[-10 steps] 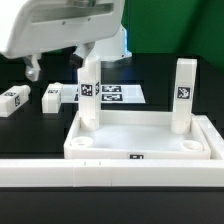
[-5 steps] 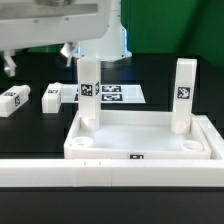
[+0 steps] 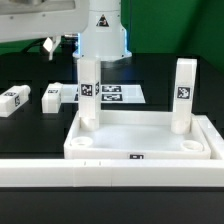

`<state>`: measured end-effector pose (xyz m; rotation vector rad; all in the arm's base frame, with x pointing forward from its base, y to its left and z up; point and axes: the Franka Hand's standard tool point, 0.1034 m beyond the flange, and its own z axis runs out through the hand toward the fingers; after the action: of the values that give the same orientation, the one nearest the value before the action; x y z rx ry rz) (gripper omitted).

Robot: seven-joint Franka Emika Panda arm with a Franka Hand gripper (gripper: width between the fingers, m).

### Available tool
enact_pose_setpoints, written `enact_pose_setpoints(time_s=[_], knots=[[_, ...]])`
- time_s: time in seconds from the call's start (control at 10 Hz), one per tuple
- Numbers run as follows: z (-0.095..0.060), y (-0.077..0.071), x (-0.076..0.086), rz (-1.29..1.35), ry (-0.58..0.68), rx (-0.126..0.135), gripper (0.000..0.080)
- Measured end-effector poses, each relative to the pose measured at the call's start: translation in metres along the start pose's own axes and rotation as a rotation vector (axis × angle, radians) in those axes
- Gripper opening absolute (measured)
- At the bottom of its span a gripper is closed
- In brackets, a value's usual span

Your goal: Assemble desk

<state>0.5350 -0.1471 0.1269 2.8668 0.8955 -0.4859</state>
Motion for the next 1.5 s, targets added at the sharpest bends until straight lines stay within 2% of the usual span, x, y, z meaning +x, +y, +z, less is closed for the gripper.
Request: enact_pose_setpoints(time_s=[0.3, 0.4, 0.7, 1.0, 1.1, 1.2, 1.3, 1.4, 1.5], knots=[[0.002, 0.0, -0.001, 0.024, -0.002, 0.006, 0.0649], [0.007, -0.004, -0.007, 0.124, -0.021, 0.034, 0.0649], [0.022, -0.016, -0.014, 0.217, -0.06, 0.082, 0.0649], [0.021, -0.016, -0.013, 0.234, -0.058, 0.079, 0.0649], [0.022, -0.018, -0.015, 0.293, -0.064, 0.096, 0.0649], [0.027, -0.02, -0.024, 0.415, -0.09, 0.158, 0.0649], [0.031, -0.02, -0.029, 0.438, -0.105, 0.173, 0.0649], [0.033, -0.026, -0.033, 0.479, -0.13, 0.215, 0.0649], [0.032, -0.025, -0.035, 0.485, -0.14, 0.221, 0.0649]])
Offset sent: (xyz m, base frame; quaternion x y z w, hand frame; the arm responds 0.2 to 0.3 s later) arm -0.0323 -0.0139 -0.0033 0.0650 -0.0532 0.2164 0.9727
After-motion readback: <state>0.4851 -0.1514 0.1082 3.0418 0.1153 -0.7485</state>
